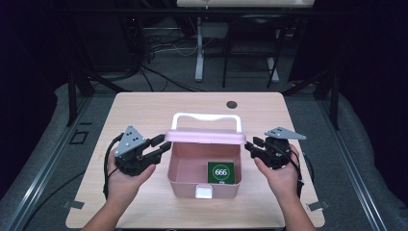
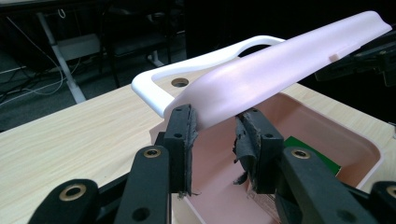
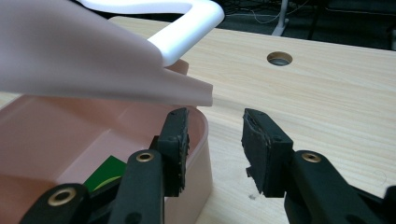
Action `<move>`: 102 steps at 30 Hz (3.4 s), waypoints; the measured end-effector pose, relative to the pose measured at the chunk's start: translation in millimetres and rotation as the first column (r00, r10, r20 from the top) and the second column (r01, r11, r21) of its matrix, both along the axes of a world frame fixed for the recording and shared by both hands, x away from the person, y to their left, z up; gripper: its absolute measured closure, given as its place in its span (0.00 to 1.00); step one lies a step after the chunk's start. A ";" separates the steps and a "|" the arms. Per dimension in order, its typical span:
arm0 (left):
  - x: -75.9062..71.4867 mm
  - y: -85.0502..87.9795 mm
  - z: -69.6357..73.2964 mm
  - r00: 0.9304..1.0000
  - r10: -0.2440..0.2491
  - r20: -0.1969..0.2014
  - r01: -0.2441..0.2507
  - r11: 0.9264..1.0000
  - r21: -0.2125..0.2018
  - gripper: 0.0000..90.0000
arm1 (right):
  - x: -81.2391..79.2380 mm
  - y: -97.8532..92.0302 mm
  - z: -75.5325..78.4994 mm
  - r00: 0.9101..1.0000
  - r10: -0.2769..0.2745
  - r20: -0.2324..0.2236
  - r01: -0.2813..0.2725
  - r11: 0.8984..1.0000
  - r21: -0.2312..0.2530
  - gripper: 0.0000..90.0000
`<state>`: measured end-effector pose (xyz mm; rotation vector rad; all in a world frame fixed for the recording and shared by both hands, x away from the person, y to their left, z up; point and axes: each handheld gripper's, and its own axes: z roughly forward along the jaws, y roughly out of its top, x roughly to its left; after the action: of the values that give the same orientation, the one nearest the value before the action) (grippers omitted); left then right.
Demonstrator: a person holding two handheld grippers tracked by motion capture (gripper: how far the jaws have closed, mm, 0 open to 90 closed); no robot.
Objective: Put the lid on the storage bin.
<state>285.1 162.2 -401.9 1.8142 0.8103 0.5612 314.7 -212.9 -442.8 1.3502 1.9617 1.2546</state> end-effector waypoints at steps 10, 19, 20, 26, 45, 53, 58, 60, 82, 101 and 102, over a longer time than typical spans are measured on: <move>-4.6 1.5 -3.7 1.000 -0.007 -0.003 0.007 1.000 0.008 0.75 | 0.4 -5.1 0.1 1.000 -0.014 -0.002 0.014 1.000 0.002 0.67; -9.9 3.8 -11.3 1.000 -0.017 -0.013 0.017 1.000 0.011 0.76 | 0.7 -8.1 -0.3 1.000 -0.021 -0.005 0.021 1.000 0.001 0.66; -10.3 3.7 -12.1 1.000 -0.018 -0.013 0.018 1.000 0.006 0.76 | 0.7 -8.1 -0.3 1.000 -0.021 -0.005 0.021 1.000 0.001 0.66; -15.1 5.0 -17.5 1.000 -0.024 -0.020 0.024 1.000 0.013 0.76 | 0.2 -9.6 0.5 1.000 -0.024 -0.015 0.024 1.000 -0.004 0.66; -26.0 8.5 -36.6 0.998 -0.036 -0.044 0.036 0.999 0.009 0.76 | 1.5 -10.7 -1.7 0.999 -0.032 -0.004 0.032 0.999 0.003 0.66; -29.5 9.3 -44.1 0.998 -0.037 -0.054 0.038 0.999 0.014 0.76 | 1.3 -11.9 -1.8 0.999 -0.030 -0.019 0.030 1.000 -0.004 0.65; -30.7 9.8 -48.5 0.997 -0.037 -0.062 0.038 0.999 0.015 0.77 | 2.2 -11.7 -3.2 0.999 -0.036 -0.007 0.036 0.999 0.004 0.65; -31.3 10.3 -50.7 0.997 -0.039 -0.068 0.040 0.999 0.014 0.77 | 2.4 -11.6 -3.5 0.999 -0.038 -0.006 0.038 0.999 0.004 0.65; -38.1 11.2 -71.0 0.992 -0.047 -0.115 0.050 0.998 0.027 0.80 | 3.2 -14.0 -5.4 0.999 -0.041 -0.019 0.041 0.999 0.001 0.65; -41.4 14.1 -80.0 0.989 -0.046 -0.142 0.053 0.998 0.044 0.79 | 4.2 -13.6 -8.3 0.999 -0.043 -0.019 0.043 0.999 -0.003 0.65; -41.9 14.3 -80.8 0.988 -0.045 -0.147 0.052 0.998 0.043 0.79 | 3.6 -14.1 -7.5 0.999 -0.039 -0.036 0.038 0.999 -0.012 0.65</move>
<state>243.2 176.5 -482.8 1.9296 0.8546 0.4225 318.4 -227.0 -450.3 1.4072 1.9549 1.2074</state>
